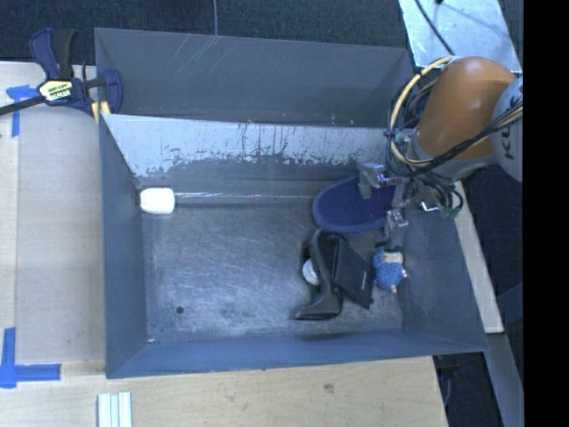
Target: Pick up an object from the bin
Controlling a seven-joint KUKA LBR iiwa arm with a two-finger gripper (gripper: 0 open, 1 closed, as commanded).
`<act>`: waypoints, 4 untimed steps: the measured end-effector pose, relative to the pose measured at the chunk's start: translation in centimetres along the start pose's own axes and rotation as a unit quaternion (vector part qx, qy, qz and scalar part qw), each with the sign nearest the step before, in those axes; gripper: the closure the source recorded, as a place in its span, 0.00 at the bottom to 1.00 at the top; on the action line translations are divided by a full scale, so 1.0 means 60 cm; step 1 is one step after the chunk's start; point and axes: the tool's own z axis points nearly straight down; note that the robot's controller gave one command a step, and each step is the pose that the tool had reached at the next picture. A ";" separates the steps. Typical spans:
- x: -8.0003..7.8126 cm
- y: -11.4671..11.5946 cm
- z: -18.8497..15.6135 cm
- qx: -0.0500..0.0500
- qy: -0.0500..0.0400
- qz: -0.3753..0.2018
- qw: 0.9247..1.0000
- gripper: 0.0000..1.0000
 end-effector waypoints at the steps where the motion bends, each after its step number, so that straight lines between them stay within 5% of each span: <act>1: 0.006 0.001 -0.014 0.000 0.001 0.091 0.996 0.00; 2: 0.004 -0.003 0.046 -0.003 0.003 0.216 0.976 0.00; 3: 0.002 -0.003 0.043 -0.003 0.003 0.215 0.977 0.00; 4: 0.002 -0.004 0.041 -0.003 0.002 0.215 0.977 1.00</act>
Offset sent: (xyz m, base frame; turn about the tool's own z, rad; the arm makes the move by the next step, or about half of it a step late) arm -0.0045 0.0002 0.0075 0.1819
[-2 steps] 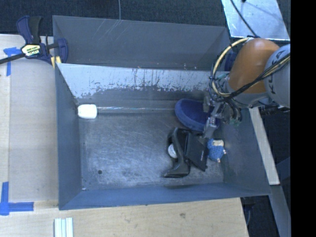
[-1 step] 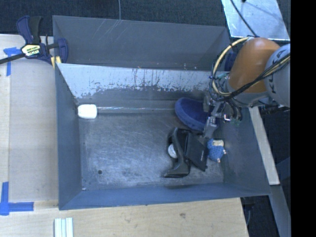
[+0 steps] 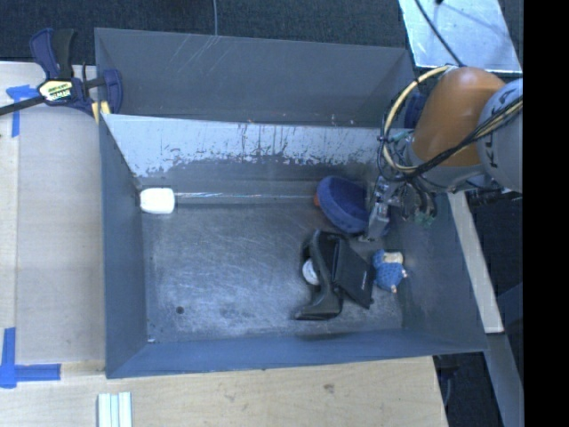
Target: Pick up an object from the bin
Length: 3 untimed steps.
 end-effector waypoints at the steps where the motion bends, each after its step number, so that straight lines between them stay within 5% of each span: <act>1: 0.000 0.000 -0.003 0.002 0.001 -0.001 1.000 1.00; 2: -0.004 -0.001 -0.123 0.003 -0.007 -0.002 1.000 1.00; 3: -0.007 -0.001 -0.138 0.003 -0.004 -0.002 1.000 1.00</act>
Offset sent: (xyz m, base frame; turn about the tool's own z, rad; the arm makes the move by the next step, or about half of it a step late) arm 0.0000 0.0000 0.0002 0.0000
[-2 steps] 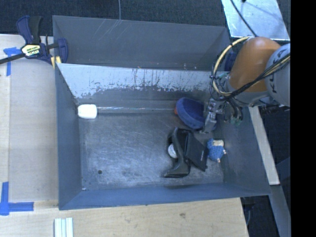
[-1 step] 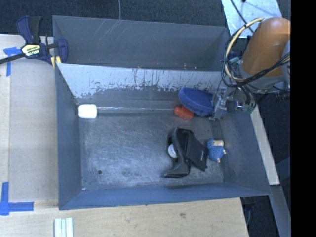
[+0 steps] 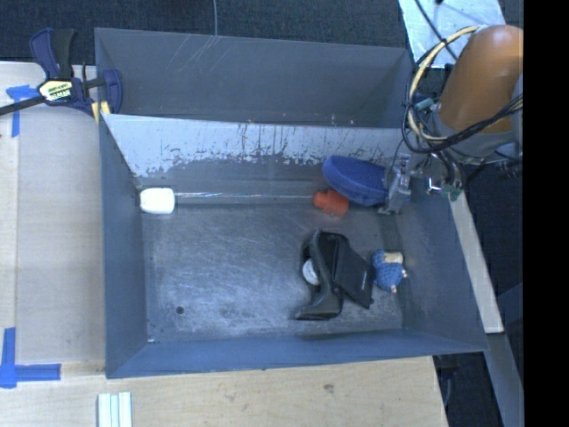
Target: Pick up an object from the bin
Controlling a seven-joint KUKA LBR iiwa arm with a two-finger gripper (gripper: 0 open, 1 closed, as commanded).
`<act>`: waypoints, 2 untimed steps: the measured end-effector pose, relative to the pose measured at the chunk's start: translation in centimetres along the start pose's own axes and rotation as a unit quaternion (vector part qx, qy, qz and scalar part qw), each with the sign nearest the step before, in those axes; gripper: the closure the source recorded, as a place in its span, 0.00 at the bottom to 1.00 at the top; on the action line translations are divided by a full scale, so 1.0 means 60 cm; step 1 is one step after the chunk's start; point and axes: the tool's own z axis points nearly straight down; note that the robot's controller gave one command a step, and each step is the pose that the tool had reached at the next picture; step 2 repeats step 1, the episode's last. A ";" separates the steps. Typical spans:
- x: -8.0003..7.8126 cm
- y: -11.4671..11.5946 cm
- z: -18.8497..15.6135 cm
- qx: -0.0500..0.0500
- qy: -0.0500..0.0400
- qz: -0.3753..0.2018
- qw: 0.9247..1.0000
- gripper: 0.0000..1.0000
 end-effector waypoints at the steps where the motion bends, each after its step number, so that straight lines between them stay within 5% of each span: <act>1: -0.003 0.000 -0.021 0.000 0.000 -0.001 1.000 1.00; 2: -0.003 0.000 -0.021 0.000 0.000 -0.001 1.000 1.00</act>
Offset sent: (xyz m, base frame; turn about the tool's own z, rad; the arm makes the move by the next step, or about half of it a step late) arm 0.0001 0.0000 0.0114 0.0000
